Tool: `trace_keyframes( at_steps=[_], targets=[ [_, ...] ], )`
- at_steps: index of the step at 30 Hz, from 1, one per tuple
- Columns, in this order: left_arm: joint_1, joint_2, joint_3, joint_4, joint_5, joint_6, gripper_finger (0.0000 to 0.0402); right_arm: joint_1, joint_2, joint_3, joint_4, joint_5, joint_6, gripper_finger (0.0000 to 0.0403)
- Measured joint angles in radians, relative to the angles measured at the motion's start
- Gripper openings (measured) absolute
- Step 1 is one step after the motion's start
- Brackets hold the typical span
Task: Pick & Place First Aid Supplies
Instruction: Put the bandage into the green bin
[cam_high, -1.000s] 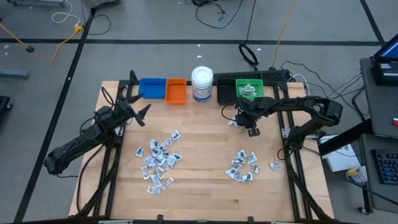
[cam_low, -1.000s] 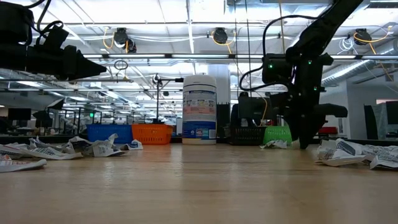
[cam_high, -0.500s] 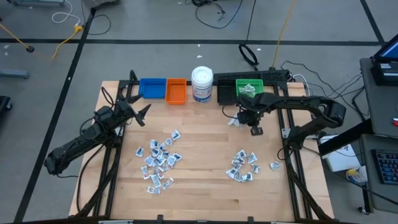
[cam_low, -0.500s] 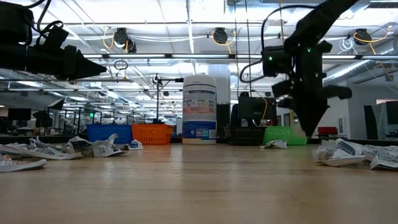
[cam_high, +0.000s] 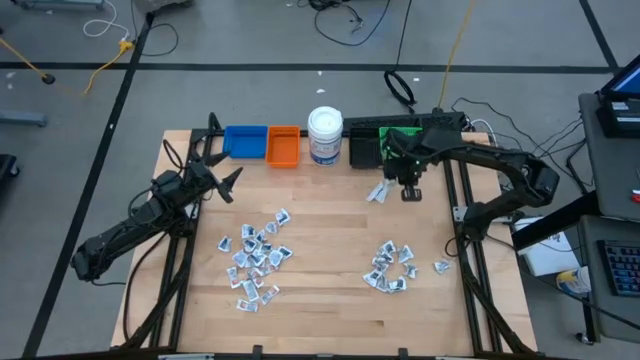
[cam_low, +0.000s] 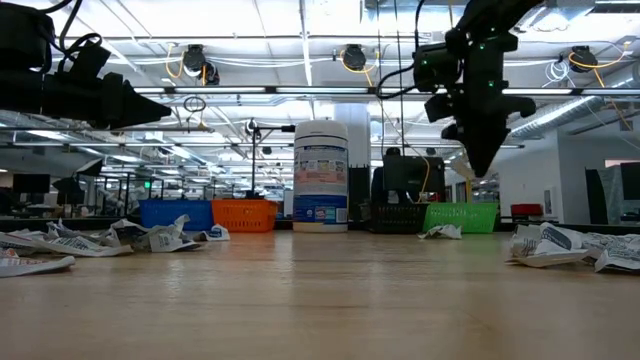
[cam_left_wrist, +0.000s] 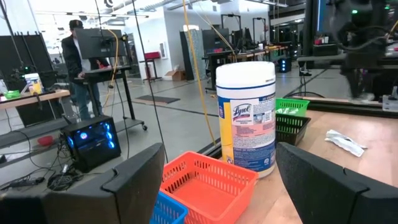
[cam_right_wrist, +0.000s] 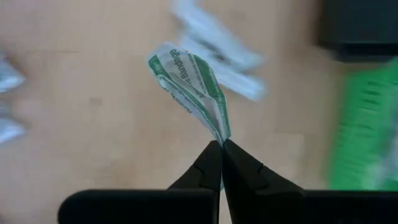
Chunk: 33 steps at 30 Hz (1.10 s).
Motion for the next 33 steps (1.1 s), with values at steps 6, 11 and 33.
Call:
trace_keyframes(
  at_steps=[6, 11, 33],
  targets=[
    [0.000, 0.000, 0.000, 0.000, 0.000, 0.000, 0.0310, -0.107, 0.000, 0.000, 0.163, 0.213, -0.100, 0.0000],
    [0.000, 0.000, 0.000, 0.000, 0.000, 0.000, 0.0310, -0.195, 0.014, 0.002, 0.332, 0.255, -0.228, 0.0000],
    [0.000, 0.000, 0.000, 0.000, 0.000, 0.000, 0.0310, -0.327, 0.253, -0.014, 0.547, 0.282, -0.269, 0.0009]
  ],
)
